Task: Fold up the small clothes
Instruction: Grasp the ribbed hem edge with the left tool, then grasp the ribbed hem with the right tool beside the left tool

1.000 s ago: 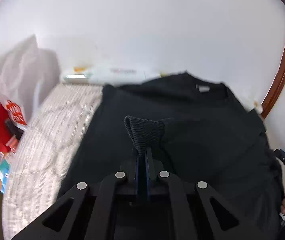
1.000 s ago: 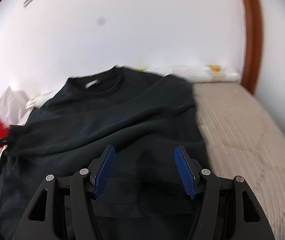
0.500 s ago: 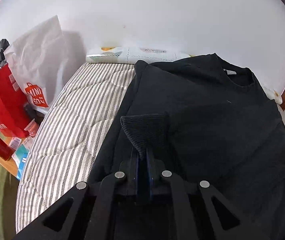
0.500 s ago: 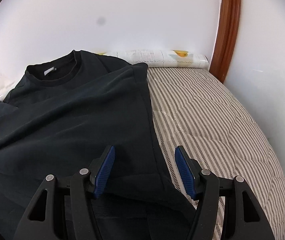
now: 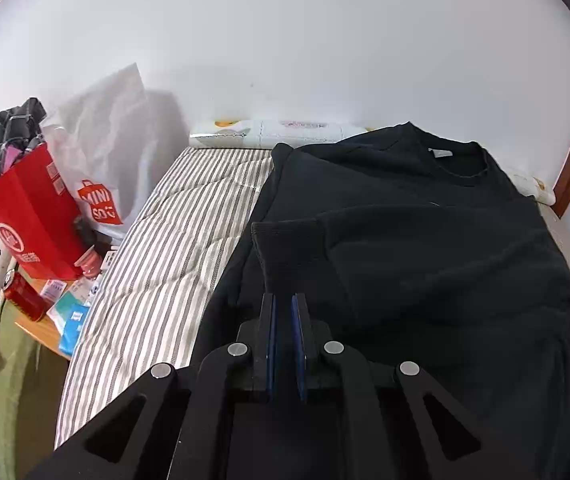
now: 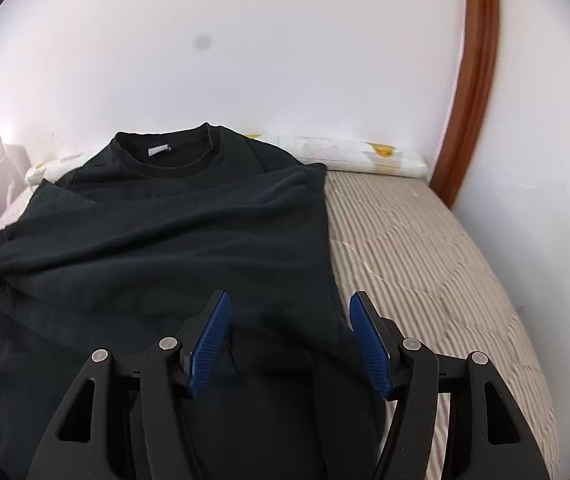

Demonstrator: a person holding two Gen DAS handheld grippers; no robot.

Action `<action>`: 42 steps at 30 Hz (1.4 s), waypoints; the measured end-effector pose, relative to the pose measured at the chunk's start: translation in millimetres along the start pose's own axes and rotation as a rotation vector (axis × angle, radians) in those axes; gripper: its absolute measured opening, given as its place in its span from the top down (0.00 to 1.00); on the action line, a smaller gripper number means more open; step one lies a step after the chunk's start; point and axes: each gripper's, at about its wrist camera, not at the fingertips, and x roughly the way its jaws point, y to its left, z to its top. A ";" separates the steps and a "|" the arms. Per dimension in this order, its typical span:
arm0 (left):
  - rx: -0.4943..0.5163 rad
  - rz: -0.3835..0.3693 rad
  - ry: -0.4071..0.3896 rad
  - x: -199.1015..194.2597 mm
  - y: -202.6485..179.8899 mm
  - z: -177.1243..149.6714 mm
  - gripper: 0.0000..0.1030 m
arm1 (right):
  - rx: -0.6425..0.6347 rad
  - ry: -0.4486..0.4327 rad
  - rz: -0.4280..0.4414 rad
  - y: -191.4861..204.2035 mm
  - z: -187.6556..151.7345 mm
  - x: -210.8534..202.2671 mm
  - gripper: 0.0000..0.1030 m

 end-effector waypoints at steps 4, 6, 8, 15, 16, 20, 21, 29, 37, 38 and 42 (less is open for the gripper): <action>0.002 0.010 0.000 -21.0 -0.3 -16.2 0.91 | 0.002 0.056 0.034 -5.2 -15.5 -17.2 0.40; -0.001 -0.021 0.010 -30.9 1.6 -26.6 0.84 | 0.018 0.077 0.065 -12.1 -26.3 -26.6 0.40; -0.012 -0.041 0.020 -39.0 5.6 -37.5 0.70 | 0.034 0.092 0.073 -20.9 -37.8 -36.2 0.40; -0.068 -0.060 0.052 -56.5 28.4 -87.0 0.47 | 0.103 0.167 0.093 -50.0 -78.2 -51.2 0.40; -0.075 -0.066 0.061 -57.1 31.4 -93.1 0.47 | 0.111 0.178 0.093 -52.7 -85.5 -52.2 0.40; -0.114 -0.106 0.099 -60.9 48.1 -120.5 0.47 | 0.125 0.214 0.095 -58.8 -115.8 -55.4 0.40; -0.110 -0.109 0.102 -63.3 51.5 -127.6 0.47 | 0.129 0.219 0.097 -59.4 -121.1 -56.6 0.40; -0.050 -0.093 0.100 -69.4 52.5 -151.1 0.47 | 0.182 0.213 0.134 -59.9 -147.2 -66.0 0.42; -0.018 -0.060 0.071 -73.1 45.5 -157.6 0.68 | 0.155 0.184 0.114 -53.2 -153.2 -71.8 0.62; -0.019 -0.064 0.070 -73.9 45.5 -159.1 0.68 | 0.157 0.183 0.121 -54.0 -154.9 -73.4 0.62; 0.010 -0.078 0.069 -78.6 39.9 -166.4 0.68 | 0.148 0.176 0.128 -53.3 -160.0 -77.9 0.61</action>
